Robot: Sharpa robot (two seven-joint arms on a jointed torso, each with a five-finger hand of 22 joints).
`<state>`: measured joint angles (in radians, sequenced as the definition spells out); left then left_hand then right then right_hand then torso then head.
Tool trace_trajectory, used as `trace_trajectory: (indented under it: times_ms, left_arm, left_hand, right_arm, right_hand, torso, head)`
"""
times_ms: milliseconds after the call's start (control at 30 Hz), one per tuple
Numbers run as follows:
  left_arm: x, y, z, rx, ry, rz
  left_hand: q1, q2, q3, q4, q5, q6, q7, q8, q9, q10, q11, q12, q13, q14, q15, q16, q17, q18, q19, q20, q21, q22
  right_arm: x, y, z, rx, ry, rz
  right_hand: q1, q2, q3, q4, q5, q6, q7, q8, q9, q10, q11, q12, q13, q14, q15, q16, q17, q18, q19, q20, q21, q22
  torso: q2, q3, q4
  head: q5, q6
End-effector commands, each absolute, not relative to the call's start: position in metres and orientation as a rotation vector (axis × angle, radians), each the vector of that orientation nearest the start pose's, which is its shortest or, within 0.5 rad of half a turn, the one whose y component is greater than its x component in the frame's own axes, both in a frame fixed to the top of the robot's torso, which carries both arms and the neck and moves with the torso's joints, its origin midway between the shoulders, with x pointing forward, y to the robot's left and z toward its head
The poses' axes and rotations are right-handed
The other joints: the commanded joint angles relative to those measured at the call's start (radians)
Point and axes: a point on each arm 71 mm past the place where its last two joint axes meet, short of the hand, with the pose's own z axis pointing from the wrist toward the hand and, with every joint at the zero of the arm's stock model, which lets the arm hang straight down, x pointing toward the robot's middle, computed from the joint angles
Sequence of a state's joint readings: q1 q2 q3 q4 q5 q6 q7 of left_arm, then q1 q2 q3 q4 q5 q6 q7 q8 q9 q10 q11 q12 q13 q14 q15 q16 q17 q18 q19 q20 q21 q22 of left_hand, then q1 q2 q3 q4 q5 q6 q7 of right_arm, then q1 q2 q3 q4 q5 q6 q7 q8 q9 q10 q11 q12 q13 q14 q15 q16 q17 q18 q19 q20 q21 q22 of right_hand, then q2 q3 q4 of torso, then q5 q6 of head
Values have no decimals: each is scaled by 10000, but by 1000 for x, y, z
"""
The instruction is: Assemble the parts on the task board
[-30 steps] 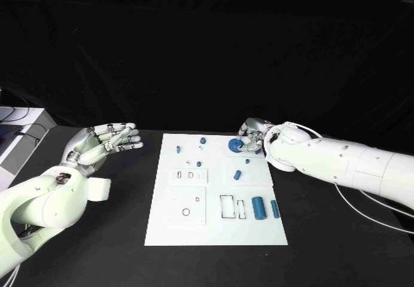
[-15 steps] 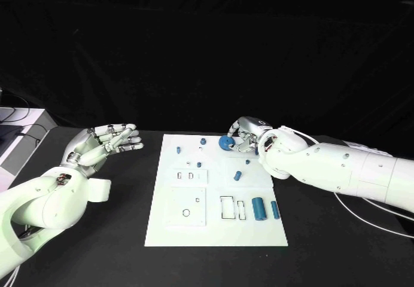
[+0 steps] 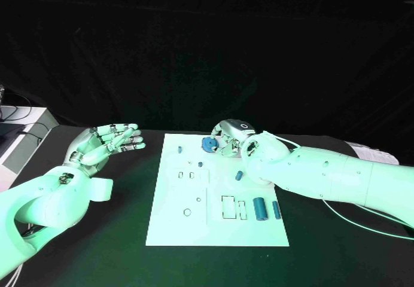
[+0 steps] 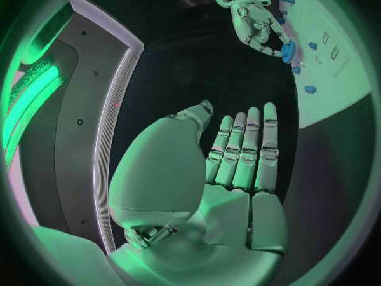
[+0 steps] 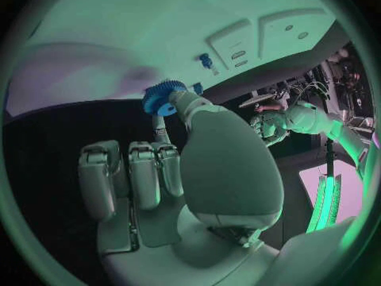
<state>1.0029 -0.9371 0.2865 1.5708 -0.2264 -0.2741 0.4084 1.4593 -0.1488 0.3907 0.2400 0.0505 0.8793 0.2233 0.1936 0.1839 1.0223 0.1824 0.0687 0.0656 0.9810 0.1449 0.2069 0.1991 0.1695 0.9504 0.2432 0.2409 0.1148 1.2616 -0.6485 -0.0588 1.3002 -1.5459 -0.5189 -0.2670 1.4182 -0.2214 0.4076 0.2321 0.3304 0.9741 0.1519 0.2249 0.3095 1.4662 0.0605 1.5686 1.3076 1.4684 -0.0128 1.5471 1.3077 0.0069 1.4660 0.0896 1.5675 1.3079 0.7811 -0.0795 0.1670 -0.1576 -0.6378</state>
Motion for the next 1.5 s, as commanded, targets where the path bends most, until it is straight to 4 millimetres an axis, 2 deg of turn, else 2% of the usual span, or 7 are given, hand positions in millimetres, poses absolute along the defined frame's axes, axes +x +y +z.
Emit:
trace_trajectory:
  times_ms: [33,267,333,667,1033,1233,1500]
  left_arm:
    - [485,248,-141,-9372,12482,-16139]
    - [485,248,-141,-9377,12480,-16126]
    - [485,248,-141,-9377,12482,-16128]
    - [485,247,-141,-9381,12503,-16154]
    - [485,247,-142,-9391,12518,-16158]
    - [485,247,-142,-9401,12535,-16151]
    - [486,248,-142,-9420,12549,-16122]
  left_hand:
    - [-23,-76,68,1,-3,25,126,-64,-11,32,24,-48,-12,-78,-10,-58,12,120,55,-8,49,8]
    - [-23,-76,68,1,-3,25,126,-64,-11,32,24,-48,-12,-78,-10,-58,12,120,55,-8,49,8]
    - [-39,-77,97,-15,-2,28,132,-84,-25,19,30,-52,-12,-92,-3,-81,29,118,48,-4,51,2]
    - [-39,-77,97,-15,-2,28,132,-84,-25,19,30,-52,-12,-92,-3,-81,29,118,48,-4,51,2]
    - [-39,-77,97,-15,-2,28,132,-84,-25,19,30,-52,-12,-92,-3,-81,29,118,48,-4,51,2]
    - [-50,-81,109,-24,-3,30,135,-94,-32,14,32,-53,-12,-96,-1,-91,38,118,45,-3,52,-1]
    - [-55,-84,110,-25,-3,28,138,-98,-34,11,34,-54,-12,-98,0,-94,40,118,44,-2,52,-1]
  right_arm:
    - [539,-172,-161,-853,14037,4207]
    - [543,-160,-169,-972,14158,4113]
    - [544,-157,-171,-1014,14210,4079]
    - [549,-148,-175,-1135,14430,3890]
    - [553,-141,-179,-1255,14570,3752]
    - [553,-139,-180,-1319,14604,3854]
    - [552,-142,-180,-1176,14666,4100]
  right_hand:
    - [-92,11,51,2,-66,316,-203,78,171,1046,-91,22,2632,865,-77,44,1882,-69,1048,-36,33,2629]
    - [-100,9,59,-4,-89,319,-205,77,173,1046,-92,22,2632,865,-76,45,1884,-69,1048,-36,33,2629]
    - [-100,9,59,-4,-89,319,-205,77,173,1046,-92,22,2632,865,-76,45,1884,-69,1048,-36,33,2629]
    - [-117,-13,74,-23,-120,302,-201,62,172,1046,-89,22,2632,861,-76,40,1866,-69,1048,-35,33,2629]
    - [-179,-48,95,-41,-209,252,-178,20,166,1046,-73,22,2632,856,-67,33,1843,-69,1048,-30,33,2629]
    - [-542,-285,-100,-4,-733,-186,6,-324,67,1046,91,22,2632,848,70,23,1812,-69,1048,75,33,2629]
    - [-770,-332,-803,161,-781,-724,185,-802,-72,1046,259,22,2632,853,245,36,1850,-69,1048,250,33,2629]
  torso:
    - [-4,-6,20]
    - [3,4,4]
    - [7,-8,9]
    - [3,18,-21]
    - [4,31,-6]
    - [-4,26,-14]
    - [-1,24,-17]
  head:
    - [12,-7]
    - [52,-25]
    - [39,-22]
    - [68,-35]
    - [58,-41]
    - [82,-46]
    - [91,-30]
